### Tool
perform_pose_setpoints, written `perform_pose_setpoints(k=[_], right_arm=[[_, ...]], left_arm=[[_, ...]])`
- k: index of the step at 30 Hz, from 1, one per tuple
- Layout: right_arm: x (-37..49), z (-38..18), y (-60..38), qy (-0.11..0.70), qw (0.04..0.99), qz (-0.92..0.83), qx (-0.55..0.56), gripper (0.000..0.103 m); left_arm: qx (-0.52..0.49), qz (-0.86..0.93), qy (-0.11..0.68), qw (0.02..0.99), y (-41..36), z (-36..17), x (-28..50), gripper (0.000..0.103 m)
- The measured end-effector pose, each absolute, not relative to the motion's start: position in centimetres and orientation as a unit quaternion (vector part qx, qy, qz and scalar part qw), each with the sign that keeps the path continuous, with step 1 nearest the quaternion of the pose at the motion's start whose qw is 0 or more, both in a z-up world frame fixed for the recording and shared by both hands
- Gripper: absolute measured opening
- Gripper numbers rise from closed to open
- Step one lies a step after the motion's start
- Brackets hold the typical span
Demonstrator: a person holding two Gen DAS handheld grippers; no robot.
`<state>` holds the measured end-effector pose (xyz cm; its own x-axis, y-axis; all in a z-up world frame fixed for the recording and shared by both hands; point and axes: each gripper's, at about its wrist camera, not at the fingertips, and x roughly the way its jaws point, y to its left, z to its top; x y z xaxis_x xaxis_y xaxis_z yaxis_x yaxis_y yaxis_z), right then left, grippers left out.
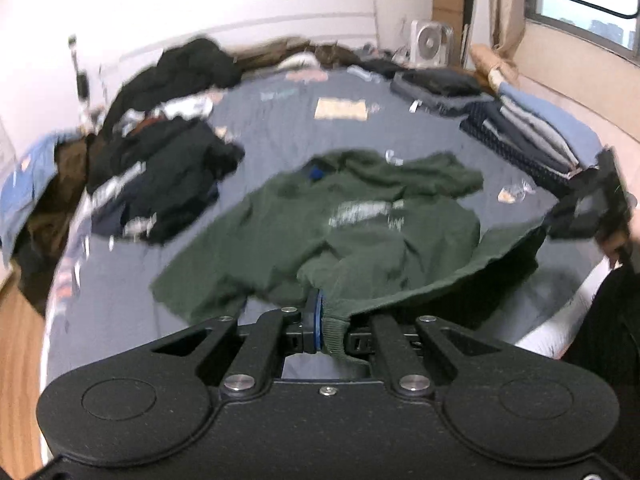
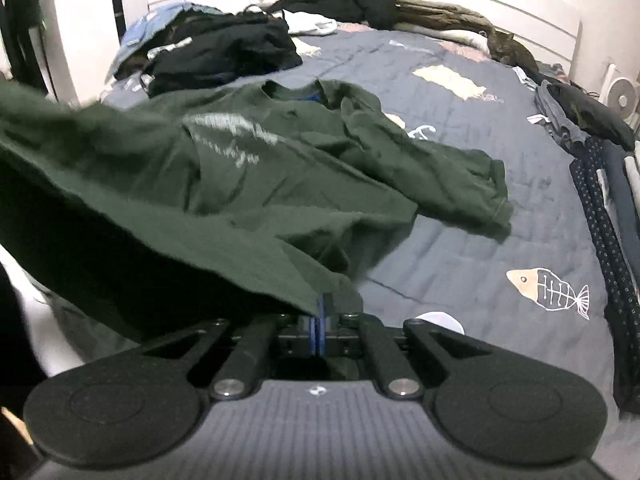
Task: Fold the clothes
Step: 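Lift the dark green shirt by the hem with the left gripper and shake it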
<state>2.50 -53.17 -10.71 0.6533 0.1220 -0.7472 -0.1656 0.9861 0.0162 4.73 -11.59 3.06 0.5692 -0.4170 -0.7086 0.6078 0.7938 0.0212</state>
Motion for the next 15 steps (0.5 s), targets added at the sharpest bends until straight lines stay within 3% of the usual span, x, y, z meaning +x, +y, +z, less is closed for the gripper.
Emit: perform_pose_setpoints(k=[8, 15], right_arm=[[-1.8, -4.5, -55.5, 0.377, 0.912, 0.136, 0.085, 0.001], [-4.0, -3.4, -55.5, 0.412, 0.889, 0.165, 0.113, 0.001]], left_arm=[[0.102, -0.333, 0.425, 0.835, -8.4, 1.7, 2.7, 0.005], [0.1, -0.326, 0.482, 0.807, -7.5, 0.2, 3.7, 0.005]])
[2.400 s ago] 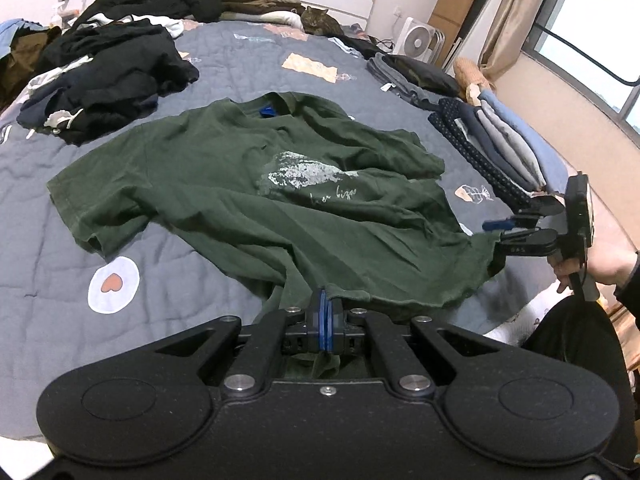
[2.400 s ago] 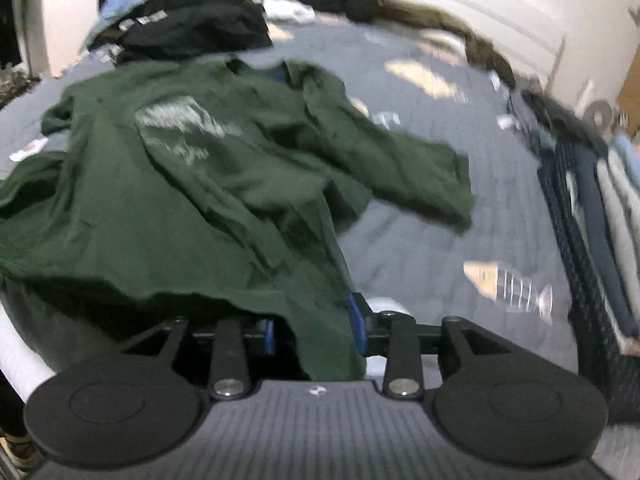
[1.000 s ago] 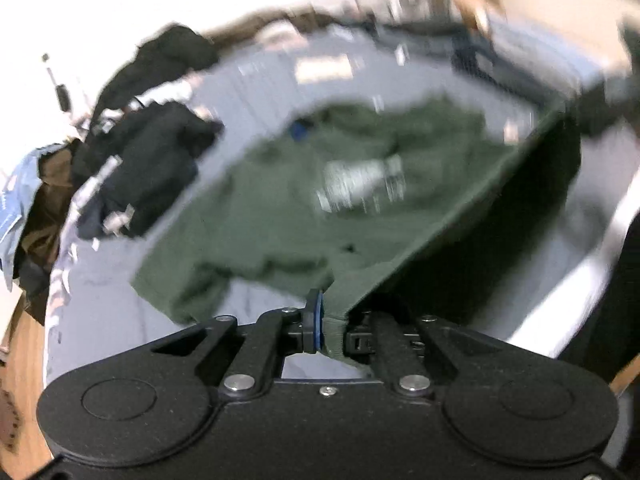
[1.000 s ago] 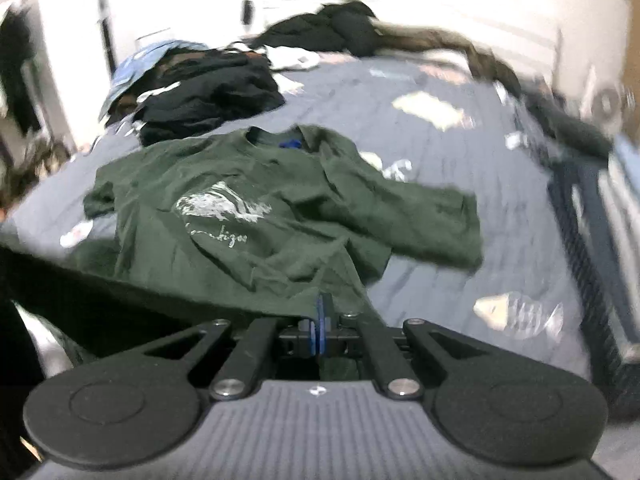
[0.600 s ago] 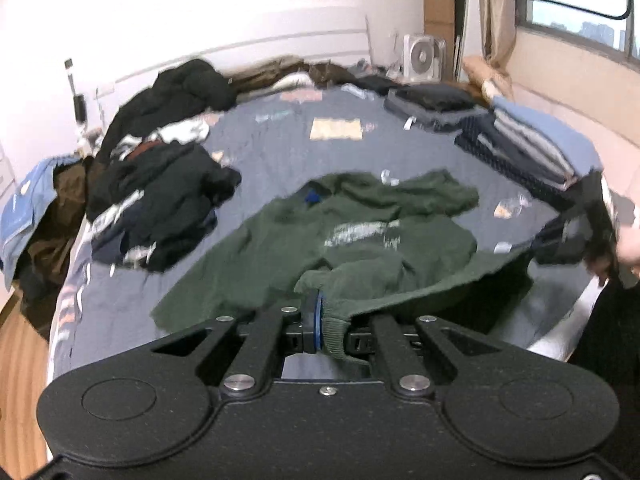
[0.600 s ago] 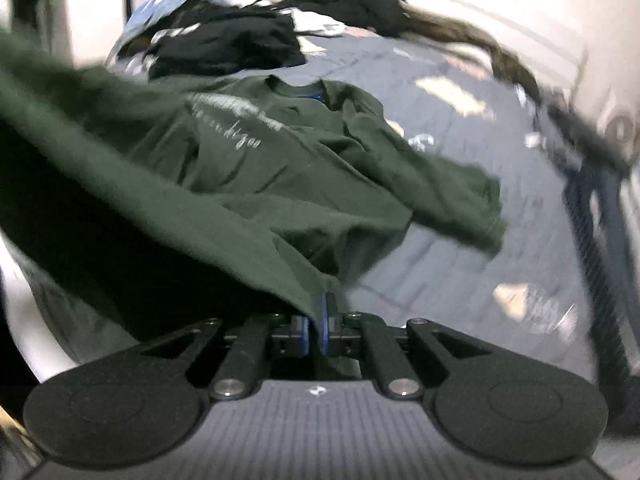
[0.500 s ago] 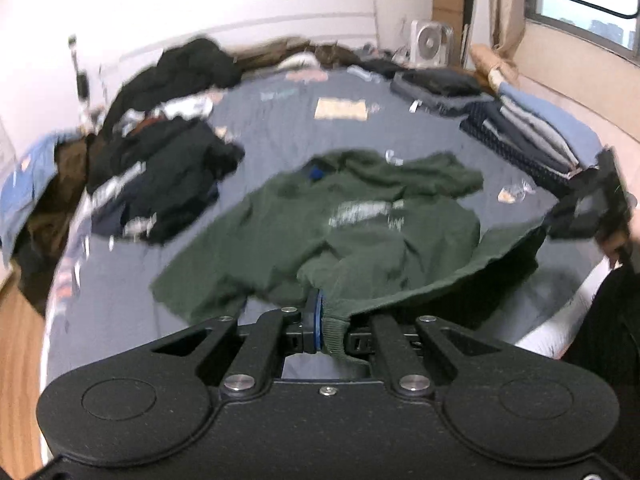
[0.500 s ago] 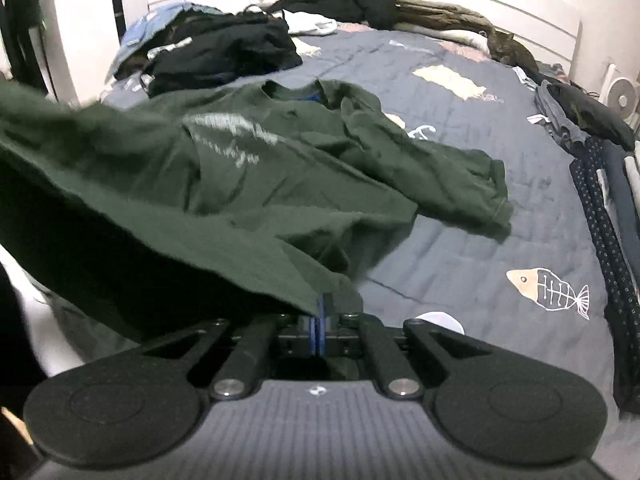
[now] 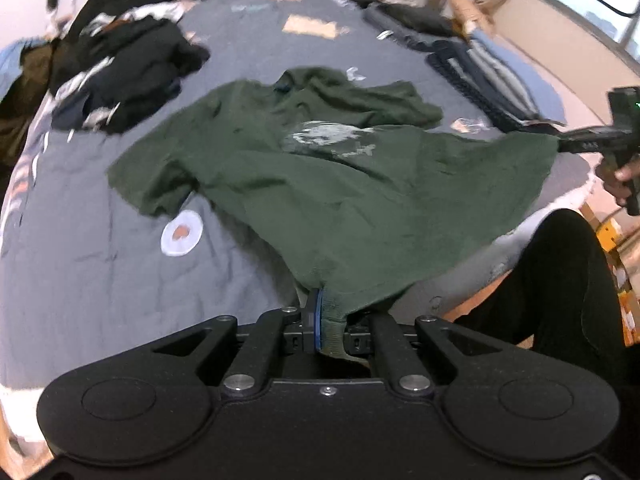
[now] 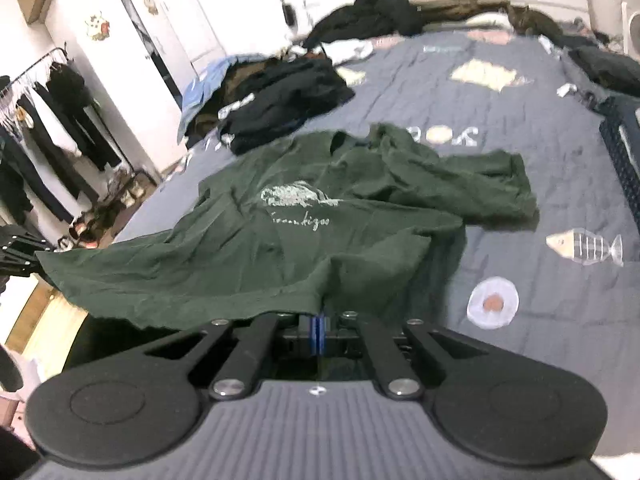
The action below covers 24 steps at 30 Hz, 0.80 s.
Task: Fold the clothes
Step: 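Lift the dark green shirt by the hem with the left gripper and shake it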
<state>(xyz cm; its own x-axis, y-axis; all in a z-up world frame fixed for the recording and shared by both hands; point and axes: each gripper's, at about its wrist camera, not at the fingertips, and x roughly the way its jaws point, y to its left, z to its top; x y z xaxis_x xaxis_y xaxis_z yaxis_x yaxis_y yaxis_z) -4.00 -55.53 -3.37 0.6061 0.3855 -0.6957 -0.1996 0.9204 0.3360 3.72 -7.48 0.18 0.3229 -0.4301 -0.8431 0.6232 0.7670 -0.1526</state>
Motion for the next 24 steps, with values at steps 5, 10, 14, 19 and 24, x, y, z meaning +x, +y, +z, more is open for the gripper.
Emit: perform_pose_setpoints(k=[5, 10, 14, 19, 24], right_arm=[[3.7, -4.3, -57.0, 0.434, 0.881, 0.149, 0.116, 0.001], [18.3, 1.2, -60.5, 0.386, 0.904, 0.086, 0.159, 0.001], [27.1, 15.5, -63.6, 0.275, 0.946, 0.023, 0.17, 0.001], [27.5, 35.3, -65.3, 0.116, 0.981, 0.02, 0.157, 0.001], [22.7, 43.4, -65.0, 0.033, 0.992, 0.022, 0.117, 0.001]], left_arm=[[0.143, -0.284, 0.485, 0.815, -12.4, 0.0, 14.5, 0.005], [0.207, -0.204, 0.395, 0.871, -21.3, 9.9, 29.6, 0.004], [0.162, -0.153, 0.252, 0.942, -25.2, 27.7, 35.7, 0.004], [0.096, -0.148, 0.083, 0.981, -24.3, 44.0, 33.6, 0.004], [0.096, -0.19, 0.038, 0.976, -23.2, 45.4, 29.1, 0.004]])
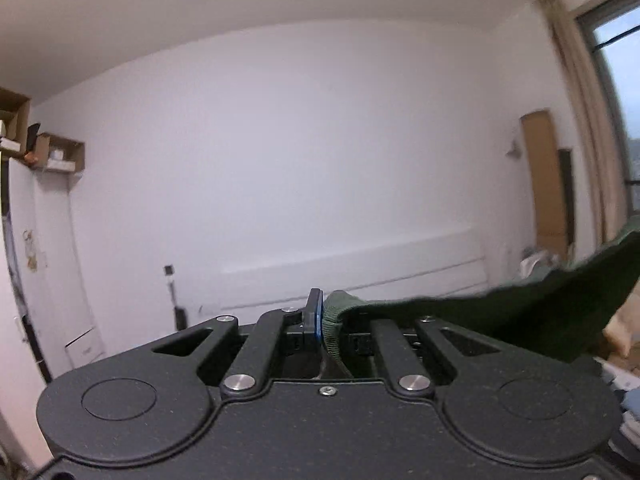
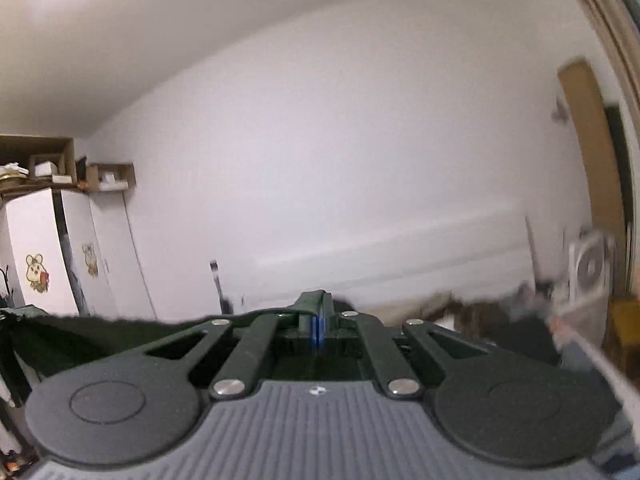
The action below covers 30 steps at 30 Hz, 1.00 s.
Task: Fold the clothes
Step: 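Lift the dark green shirt by the hem with the left gripper and shake it, then lower the shirt flat onto the bed and open the left gripper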
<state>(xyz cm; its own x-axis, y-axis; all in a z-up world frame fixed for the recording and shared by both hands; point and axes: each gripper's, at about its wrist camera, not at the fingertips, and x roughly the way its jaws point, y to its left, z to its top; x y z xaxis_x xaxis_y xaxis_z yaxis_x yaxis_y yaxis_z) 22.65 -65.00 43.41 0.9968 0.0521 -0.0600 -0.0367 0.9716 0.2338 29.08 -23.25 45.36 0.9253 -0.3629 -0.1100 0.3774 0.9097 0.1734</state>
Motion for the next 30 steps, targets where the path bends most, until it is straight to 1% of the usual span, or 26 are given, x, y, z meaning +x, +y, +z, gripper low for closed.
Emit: perform_pose_setpoints(k=[2, 4, 7, 10, 16, 18, 21, 23, 25, 30], right_arm=[[21.4, 42.8, -65.0, 0.037, 0.993, 0.026, 0.106, 0.001], [21.0, 40.9, -65.2, 0.057, 0.993, 0.026, 0.096, 0.001], [20.9, 35.0, -65.7, 0.115, 0.989, 0.024, 0.092, 0.001], [20.3, 27.8, -65.6, 0.18, 0.978, 0.027, 0.098, 0.001], [16.1, 9.5, -64.1, 0.345, 0.93, 0.031, 0.124, 0.001], [14.1, 3.7, -63.4, 0.393, 0.909, 0.034, 0.136, 0.001], [11.6, -3.1, -62.2, 0.449, 0.881, 0.036, 0.148, 0.001], [9.7, -5.8, -60.9, 0.468, 0.871, 0.038, 0.147, 0.001], [8.4, -7.8, -59.9, 0.481, 0.865, 0.037, 0.141, 0.001], [6.4, -9.4, -58.7, 0.495, 0.862, 0.027, 0.106, 0.001]], left_arm=[[0.099, -0.205, 0.036, 0.973, -23.0, 44.5, 27.6, 0.004], [0.108, -0.218, 0.063, 0.968, -23.1, 41.2, 27.0, 0.004], [0.107, -0.245, 0.116, 0.957, -23.3, 34.5, 26.3, 0.004], [0.091, -0.268, 0.183, 0.941, -23.1, 26.5, 25.8, 0.004], [0.071, -0.287, 0.339, 0.893, -20.5, 9.4, 23.4, 0.004], [0.066, -0.285, 0.382, 0.876, -19.2, 4.9, 22.3, 0.004], [0.063, -0.28, 0.432, 0.855, -16.5, -0.4, 20.5, 0.004], [0.062, -0.277, 0.456, 0.844, -15.6, -3.0, 19.4, 0.004], [0.057, -0.275, 0.468, 0.838, -15.2, -4.5, 18.2, 0.004], [0.06, -0.274, 0.484, 0.829, -14.9, -6.7, 15.1, 0.004]])
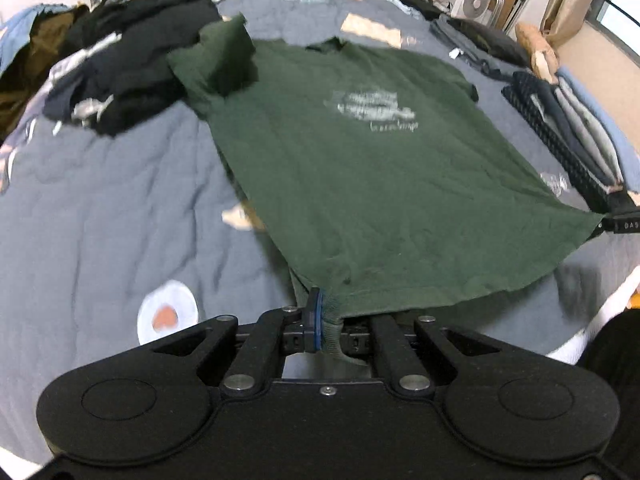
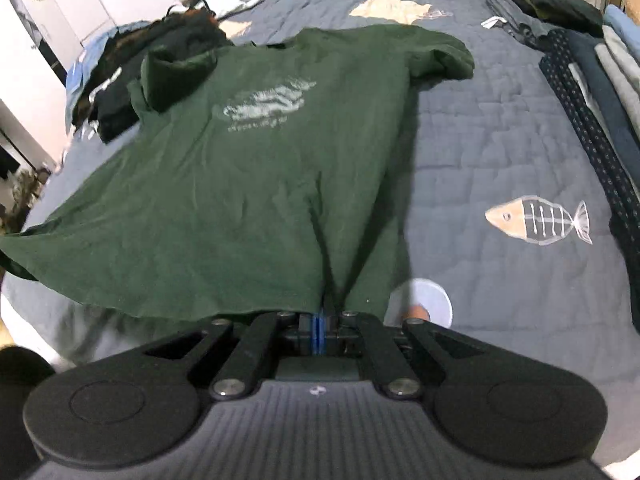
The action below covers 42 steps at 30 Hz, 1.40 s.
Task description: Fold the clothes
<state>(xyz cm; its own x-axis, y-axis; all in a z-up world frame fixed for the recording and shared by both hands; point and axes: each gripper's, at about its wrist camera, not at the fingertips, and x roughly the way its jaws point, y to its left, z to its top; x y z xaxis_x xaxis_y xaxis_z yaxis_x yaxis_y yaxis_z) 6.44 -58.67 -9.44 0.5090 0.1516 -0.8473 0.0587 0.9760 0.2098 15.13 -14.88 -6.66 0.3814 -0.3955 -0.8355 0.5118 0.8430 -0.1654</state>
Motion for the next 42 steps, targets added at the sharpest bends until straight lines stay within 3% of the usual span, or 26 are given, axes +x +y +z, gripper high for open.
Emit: perform_pose_setpoints(k=[6, 17, 21, 27, 30, 31, 33, 36, 38, 39, 42], right_arm=[[4.5, -9.7, -58.3, 0.491, 0.868, 0.03, 0.064, 0.001], [2.5, -2.7, -59.4, 0.422, 0.896, 0.075, 0.114, 0.001], [4.1, -5.7, -59.9, 0.462, 0.876, 0.067, 0.12, 0.001], [4.4, -11.8, -57.9, 0.539, 0.841, 0.046, -0.004, 0.003], [4.0, -13.8, -57.2, 0.564, 0.823, 0.041, -0.057, 0.007], [3.7, -13.4, -57.4, 0.566, 0.821, 0.043, -0.061, 0.012], [3.1, -12.8, -57.7, 0.569, 0.818, 0.046, -0.07, 0.018], [2.1, -11.6, -58.3, 0.569, 0.816, 0.049, -0.084, 0.027], [1.4, -10.7, -59.0, 0.563, 0.82, 0.049, -0.092, 0.028], [1.0, -10.3, -59.3, 0.557, 0.824, 0.048, -0.09, 0.028], [0.3, -9.5, -59.9, 0.543, 0.835, 0.052, -0.07, 0.029]], left_arm=[[0.048, -0.286, 0.484, 0.826, -13.6, -7.1, 12.7, 0.004], [0.011, -0.295, 0.448, 0.844, -11.9, -1.8, 14.5, 0.004], [0.055, -0.282, 0.488, 0.824, -13.6, -5.4, 14.8, 0.004], [0.107, -0.273, 0.522, 0.801, -15.0, -9.9, 13.8, 0.007], [0.113, -0.275, 0.523, 0.799, -14.4, -9.7, 13.3, 0.015], [0.118, -0.272, 0.521, 0.8, -14.1, -9.4, 13.2, 0.03], [0.134, -0.266, 0.511, 0.806, -13.6, -8.4, 12.7, 0.05], [0.163, -0.27, 0.488, 0.814, -12.8, -6.8, 12.2, 0.05], [0.173, -0.262, 0.475, 0.822, -12.5, -6.0, 12.1, 0.051], [0.178, -0.258, 0.469, 0.826, -12.3, -5.6, 12.0, 0.054], [0.208, -0.252, 0.445, 0.834, -12.5, -5.3, 11.4, 0.076]])
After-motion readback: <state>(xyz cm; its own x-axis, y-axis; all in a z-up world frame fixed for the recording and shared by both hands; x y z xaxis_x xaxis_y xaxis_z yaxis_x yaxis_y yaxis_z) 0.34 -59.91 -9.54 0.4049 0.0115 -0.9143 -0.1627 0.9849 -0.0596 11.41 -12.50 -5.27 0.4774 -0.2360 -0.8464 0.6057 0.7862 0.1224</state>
